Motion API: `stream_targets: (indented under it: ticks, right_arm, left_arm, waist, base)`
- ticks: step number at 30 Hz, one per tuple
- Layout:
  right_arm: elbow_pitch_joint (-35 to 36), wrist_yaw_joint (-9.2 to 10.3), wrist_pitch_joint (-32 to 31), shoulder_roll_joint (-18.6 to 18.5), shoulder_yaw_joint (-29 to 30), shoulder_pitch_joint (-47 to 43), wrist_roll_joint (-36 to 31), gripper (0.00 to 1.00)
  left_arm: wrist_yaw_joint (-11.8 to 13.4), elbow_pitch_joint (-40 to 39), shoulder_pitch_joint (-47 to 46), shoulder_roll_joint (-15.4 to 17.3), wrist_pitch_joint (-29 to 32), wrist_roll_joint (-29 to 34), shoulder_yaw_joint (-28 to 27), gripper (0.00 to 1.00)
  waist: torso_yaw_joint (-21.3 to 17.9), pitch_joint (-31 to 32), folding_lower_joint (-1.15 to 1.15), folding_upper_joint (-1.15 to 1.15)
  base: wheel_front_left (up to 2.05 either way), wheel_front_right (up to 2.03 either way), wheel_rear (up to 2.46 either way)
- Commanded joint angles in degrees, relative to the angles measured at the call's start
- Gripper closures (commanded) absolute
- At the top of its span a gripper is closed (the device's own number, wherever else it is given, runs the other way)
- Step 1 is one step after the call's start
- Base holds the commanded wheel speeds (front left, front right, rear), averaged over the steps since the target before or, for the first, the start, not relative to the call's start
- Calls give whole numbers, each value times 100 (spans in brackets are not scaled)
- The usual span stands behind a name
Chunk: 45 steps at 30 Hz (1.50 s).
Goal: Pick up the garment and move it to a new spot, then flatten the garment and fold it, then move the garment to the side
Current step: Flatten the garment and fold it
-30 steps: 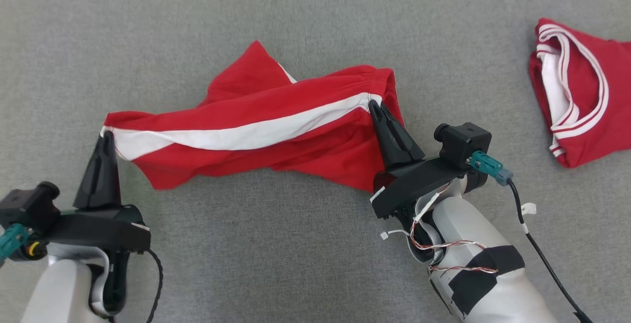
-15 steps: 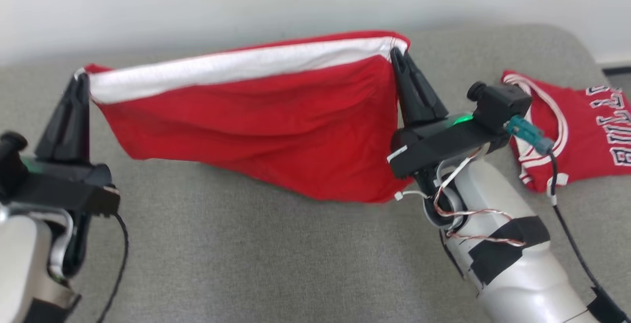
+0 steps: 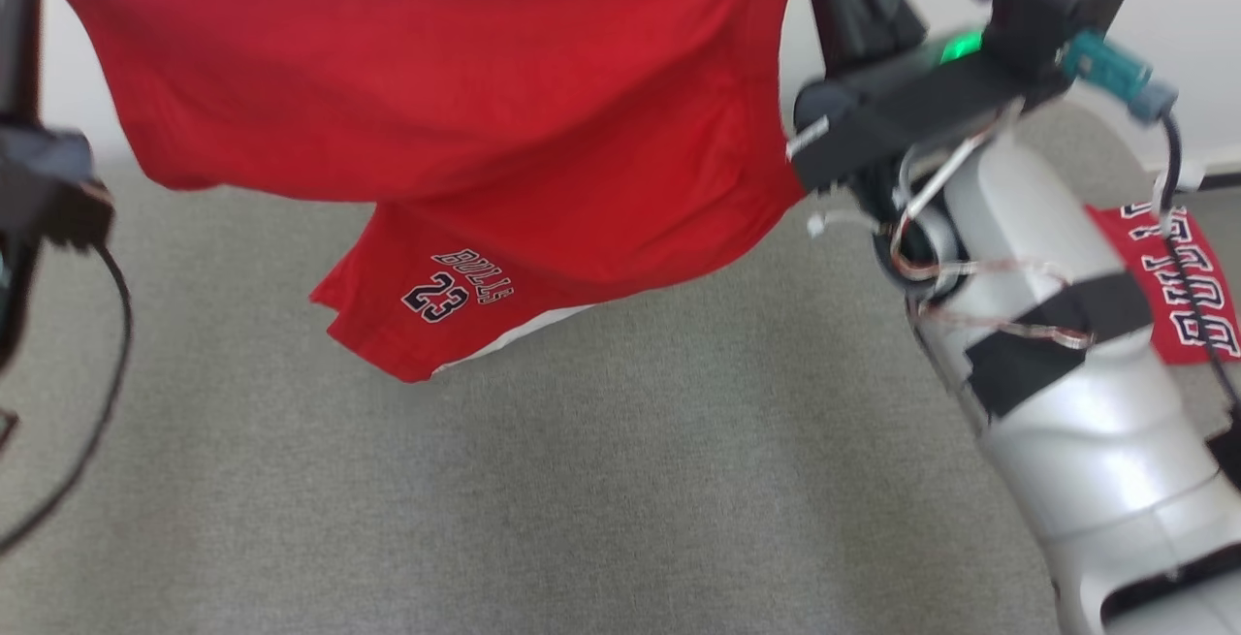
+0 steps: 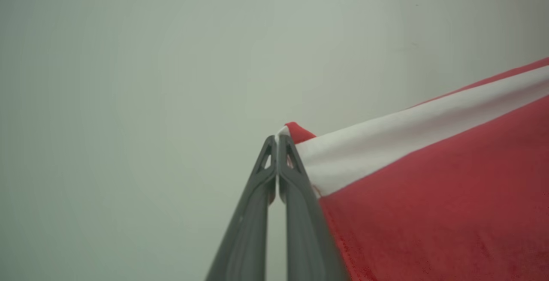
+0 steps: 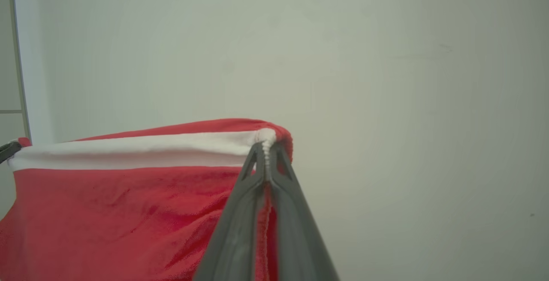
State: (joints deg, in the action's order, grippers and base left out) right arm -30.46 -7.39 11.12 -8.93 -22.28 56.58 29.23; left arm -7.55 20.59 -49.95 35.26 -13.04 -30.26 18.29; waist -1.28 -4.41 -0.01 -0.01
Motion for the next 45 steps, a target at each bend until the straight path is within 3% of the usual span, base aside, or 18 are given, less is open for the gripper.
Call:
stream_targets:
  ticks: [1, 9, 16, 22, 25, 30, 32, 37, 45]
  right_arm:
    - [-42, -16, 8, 2, 45, 163, -81, 100]
    - [-881, -10, 111, 265, 604, 1539, -665, 100]
    - [-1575, -1, 287, 373, 999, 2860, -1673, 100]
    - [-1687, -1, 404, 380, 1383, 3684, -2552, 100]
    - [-1636, -1, 398, 407, 1537, 3742, -2727, 100]
    - [-1395, -2, 397, 461, 1568, 3170, -2943, 100]
    - [-1274, -2, 398, 419, 1285, 2868, -3034, 100]
    - [-842, -2, 398, 369, 986, 1812, -2534, 100]
    - [-170, -2, 398, 241, 739, -201, -1724, 100]
  left_arm:
    - [14, 68, -182, 25, 16, 0, 23, 100]
    - [16, 768, -1527, 155, 23, 19, 363, 100]
    - [17, 1430, -2773, 74, -106, 127, 589, 100]
    - [38, 1488, -3793, 10, -210, 506, 495, 100]
    - [39, 1307, -3882, -102, -210, 645, 406, 100]
    - [29, 1062, -3337, -423, -213, 860, 154, 100]
    - [26, 989, -2983, -599, -215, 859, 29, 100]
    - [18, 898, -1805, -1020, -215, 867, -203, 100]
    - [16, 923, 289, -1574, -215, 772, -571, 100]
  waist:
    - [11, -497, 1, 1]
    - [11, -1656, 1, 1]
    - [86, -2604, 1, 1]
    - [202, -3159, 1, 1]
    - [258, -3302, 1, 1]
    - [304, -3413, 1, 1]
    - [323, -3398, 1, 1]
    - [300, -3214, 1, 1]
    - [189, -2423, 1, 1]
  base:
    - [0, 0, 0]
    - [0, 0, 0]
    - [0, 0, 0]
    - [0, 0, 0]
    - [0, 0, 0]
    - [0, 0, 0]
    - [0, 0, 0]
    - [0, 0, 0]
    - [0, 0, 0]
